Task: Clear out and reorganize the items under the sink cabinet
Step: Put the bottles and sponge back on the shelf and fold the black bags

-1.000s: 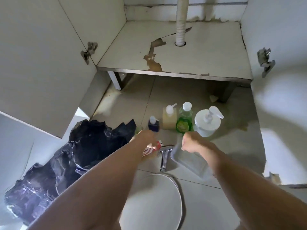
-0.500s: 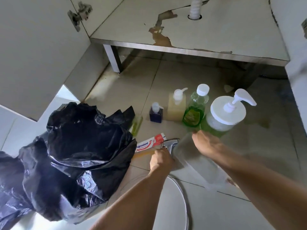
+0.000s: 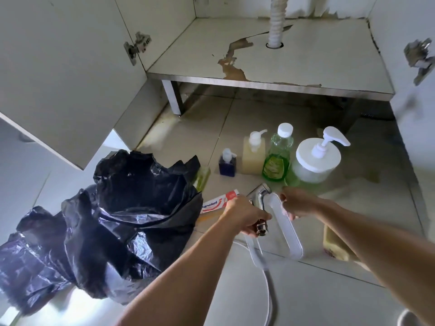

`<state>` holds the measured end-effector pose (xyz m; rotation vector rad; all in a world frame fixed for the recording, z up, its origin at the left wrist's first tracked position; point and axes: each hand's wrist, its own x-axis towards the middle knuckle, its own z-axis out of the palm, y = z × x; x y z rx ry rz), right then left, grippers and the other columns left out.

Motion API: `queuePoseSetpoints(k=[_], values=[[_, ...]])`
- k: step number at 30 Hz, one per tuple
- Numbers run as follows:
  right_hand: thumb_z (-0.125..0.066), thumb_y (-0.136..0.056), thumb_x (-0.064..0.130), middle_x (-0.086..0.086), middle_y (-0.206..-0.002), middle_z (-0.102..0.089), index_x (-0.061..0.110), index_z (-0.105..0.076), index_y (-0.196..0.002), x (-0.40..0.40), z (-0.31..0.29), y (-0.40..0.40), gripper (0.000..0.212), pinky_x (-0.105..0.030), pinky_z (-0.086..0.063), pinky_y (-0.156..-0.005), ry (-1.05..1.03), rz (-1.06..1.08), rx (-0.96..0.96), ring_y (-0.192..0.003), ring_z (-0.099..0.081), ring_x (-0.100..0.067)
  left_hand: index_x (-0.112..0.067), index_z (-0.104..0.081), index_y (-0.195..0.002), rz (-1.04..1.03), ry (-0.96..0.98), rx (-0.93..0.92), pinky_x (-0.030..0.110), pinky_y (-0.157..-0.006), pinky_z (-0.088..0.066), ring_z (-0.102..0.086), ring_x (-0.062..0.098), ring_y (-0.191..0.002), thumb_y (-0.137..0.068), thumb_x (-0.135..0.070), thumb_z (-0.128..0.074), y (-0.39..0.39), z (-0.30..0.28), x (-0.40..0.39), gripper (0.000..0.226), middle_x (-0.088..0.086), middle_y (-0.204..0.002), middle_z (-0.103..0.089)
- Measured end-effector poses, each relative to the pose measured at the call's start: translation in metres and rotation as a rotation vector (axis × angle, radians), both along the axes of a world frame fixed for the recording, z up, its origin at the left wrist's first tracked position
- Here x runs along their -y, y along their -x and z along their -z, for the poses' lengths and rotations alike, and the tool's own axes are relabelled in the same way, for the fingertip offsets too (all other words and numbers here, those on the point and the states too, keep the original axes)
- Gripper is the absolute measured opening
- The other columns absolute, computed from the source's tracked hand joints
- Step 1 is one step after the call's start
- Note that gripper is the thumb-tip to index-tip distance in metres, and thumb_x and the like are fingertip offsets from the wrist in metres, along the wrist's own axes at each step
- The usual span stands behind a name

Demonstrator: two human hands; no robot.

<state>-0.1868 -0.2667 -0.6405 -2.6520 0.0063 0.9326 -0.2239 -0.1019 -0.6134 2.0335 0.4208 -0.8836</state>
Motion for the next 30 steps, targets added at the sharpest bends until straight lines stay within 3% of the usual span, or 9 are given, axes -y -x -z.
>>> queuePoseSetpoints(k=[3, 6, 10, 14, 17, 19, 21, 25, 30], values=[[-0.049, -0.086, -0.003, -0.017, -0.076, -0.070, -0.002, -0.052, -0.097, -0.001, 0.002, 0.007, 0.012, -0.024, -0.046, -0.045, -0.057, 0.094, -0.060, -0.050, -0.059, -0.018, -0.010, -0.051, -0.069, 0.131, -0.170, 0.086, 0.025, -0.053, -0.055, -0.055, 0.013, -0.043, -0.078, -0.034, -0.075, 0.019, 0.020, 0.010, 0.036, 0.004, -0.062, -0.055], [-0.045, -0.088, 0.001, -0.018, -0.071, -0.069, 0.000, -0.045, -0.102, 0.000, 0.009, 0.016, 0.014, -0.021, -0.044, -0.036, -0.067, 0.151, -0.073, -0.042, -0.057, -0.015, 0.001, -0.060, -0.097, 0.173, -0.238, 0.153, 0.028, -0.069, -0.056, -0.058, 0.022, -0.066, -0.081, -0.039, -0.071, 0.029, 0.035, 0.011, 0.044, 0.007, -0.074, -0.057], [-0.048, -0.084, -0.005, -0.009, -0.057, -0.063, 0.001, -0.054, -0.079, -0.002, 0.011, 0.019, 0.010, -0.021, -0.045, -0.039, -0.036, 0.138, -0.129, -0.053, -0.064, -0.024, -0.008, -0.057, -0.067, 0.289, -0.272, 0.169, 0.023, -0.059, -0.054, -0.059, 0.015, -0.044, -0.088, -0.042, -0.061, 0.015, 0.035, 0.003, 0.040, 0.000, -0.045, -0.059], [-0.051, -0.091, 0.005, -0.003, -0.065, -0.064, 0.009, -0.056, -0.069, -0.002, 0.011, 0.013, 0.023, -0.018, -0.049, -0.050, -0.021, 0.092, -0.210, -0.059, -0.063, -0.015, -0.002, -0.062, -0.104, 0.278, -0.397, 0.351, 0.032, -0.076, -0.051, -0.067, 0.029, -0.093, -0.091, -0.018, -0.052, -0.030, 0.035, -0.021, 0.023, 0.014, -0.102, -0.068], [-0.048, -0.092, 0.005, -0.009, -0.083, -0.073, 0.004, -0.062, -0.076, 0.000, 0.017, 0.009, 0.020, -0.016, -0.050, -0.053, -0.005, 0.055, -0.245, -0.049, -0.061, -0.006, -0.004, -0.057, -0.115, 0.502, -0.594, 0.353, 0.033, -0.084, -0.050, -0.061, 0.028, -0.105, -0.092, -0.020, -0.057, -0.047, 0.045, -0.049, 0.028, 0.012, -0.117, -0.061], [-0.047, -0.092, 0.004, -0.005, -0.074, -0.071, -0.008, -0.066, -0.095, 0.002, 0.021, 0.007, 0.023, -0.021, -0.054, -0.060, -0.015, 0.056, -0.274, -0.057, -0.064, -0.012, -0.004, -0.052, -0.122, 0.644, -0.670, 0.276, 0.036, -0.090, -0.048, -0.057, 0.029, -0.110, -0.091, -0.027, -0.060, -0.046, 0.061, -0.061, 0.040, 0.013, -0.122, -0.055], [-0.048, -0.091, 0.005, 0.000, -0.063, -0.065, -0.009, -0.067, -0.096, 0.004, 0.020, 0.004, 0.024, -0.026, -0.057, -0.067, -0.037, 0.054, -0.270, -0.059, -0.065, -0.014, -0.004, -0.048, -0.127, 0.670, -0.703, 0.261, 0.038, -0.093, -0.046, -0.053, 0.030, -0.114, -0.095, -0.029, -0.053, -0.041, 0.071, -0.066, 0.041, 0.013, -0.125, -0.051], [-0.051, -0.090, 0.005, -0.002, -0.062, -0.067, 0.000, -0.064, -0.079, 0.010, 0.022, 0.002, 0.018, -0.031, -0.059, -0.070, -0.053, 0.063, -0.281, -0.073, -0.073, -0.021, -0.003, -0.052, -0.124, 0.683, -0.766, 0.353, 0.039, -0.090, -0.048, -0.056, 0.032, -0.114, -0.096, -0.004, -0.038, -0.035, 0.078, -0.062, 0.031, 0.015, -0.123, -0.054], [-0.051, -0.094, 0.007, -0.004, -0.068, -0.067, 0.002, -0.057, -0.084, 0.014, 0.025, -0.001, 0.013, -0.022, -0.055, -0.058, -0.041, 0.074, -0.298, -0.068, -0.070, -0.020, -0.006, -0.066, -0.105, 0.654, -0.684, 0.358, 0.034, -0.075, -0.053, -0.066, 0.029, -0.092, -0.089, -0.006, -0.055, -0.043, 0.071, -0.066, 0.020, 0.012, -0.100, -0.066]])
